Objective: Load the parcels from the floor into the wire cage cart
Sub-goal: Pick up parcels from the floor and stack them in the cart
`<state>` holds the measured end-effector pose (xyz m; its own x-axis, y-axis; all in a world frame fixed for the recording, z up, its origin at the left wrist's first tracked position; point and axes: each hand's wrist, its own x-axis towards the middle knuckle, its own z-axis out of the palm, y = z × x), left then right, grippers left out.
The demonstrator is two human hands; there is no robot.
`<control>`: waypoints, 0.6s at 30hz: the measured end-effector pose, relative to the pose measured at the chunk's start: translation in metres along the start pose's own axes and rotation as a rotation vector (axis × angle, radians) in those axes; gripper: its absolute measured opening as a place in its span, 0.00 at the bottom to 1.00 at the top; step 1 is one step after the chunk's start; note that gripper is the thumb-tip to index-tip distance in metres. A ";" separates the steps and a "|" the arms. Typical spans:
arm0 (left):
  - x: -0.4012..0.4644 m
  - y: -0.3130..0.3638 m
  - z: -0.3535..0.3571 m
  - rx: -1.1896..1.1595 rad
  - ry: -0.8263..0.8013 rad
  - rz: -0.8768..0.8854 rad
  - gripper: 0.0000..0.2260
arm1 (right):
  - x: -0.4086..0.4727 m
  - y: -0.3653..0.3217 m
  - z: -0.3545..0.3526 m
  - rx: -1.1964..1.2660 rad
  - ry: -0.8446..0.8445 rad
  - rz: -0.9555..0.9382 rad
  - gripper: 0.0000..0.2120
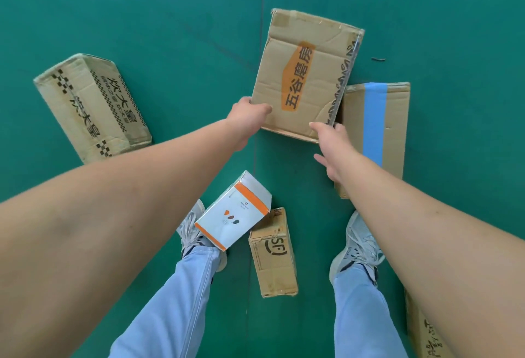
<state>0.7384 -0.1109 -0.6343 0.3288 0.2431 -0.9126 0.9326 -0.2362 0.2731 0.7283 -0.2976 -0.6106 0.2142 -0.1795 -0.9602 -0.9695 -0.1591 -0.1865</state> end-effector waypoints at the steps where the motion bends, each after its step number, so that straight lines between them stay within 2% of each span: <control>1: -0.010 -0.005 -0.002 -0.021 0.001 -0.006 0.20 | -0.008 0.003 -0.002 -0.008 0.004 -0.006 0.30; 3: -0.037 -0.013 -0.011 -0.083 0.011 -0.003 0.22 | -0.035 0.007 -0.005 -0.036 0.017 -0.032 0.24; 7: -0.104 -0.007 -0.040 -0.272 -0.046 -0.043 0.27 | -0.103 0.001 -0.008 -0.026 0.020 -0.079 0.29; 11: -0.189 0.004 -0.074 -0.479 -0.117 -0.059 0.30 | -0.196 -0.013 -0.006 0.054 0.034 -0.064 0.27; 17: -0.307 -0.009 -0.123 -0.626 -0.064 -0.135 0.46 | -0.336 -0.013 -0.011 0.156 -0.015 -0.088 0.35; 18: -0.321 -0.014 -0.130 -0.661 -0.064 -0.141 0.47 | -0.361 -0.015 -0.013 0.139 -0.040 -0.107 0.38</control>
<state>0.6397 -0.0628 -0.3058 0.2067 0.1687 -0.9638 0.8678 0.4234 0.2602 0.6671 -0.2426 -0.2584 0.3151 -0.1291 -0.9402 -0.9491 -0.0386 -0.3127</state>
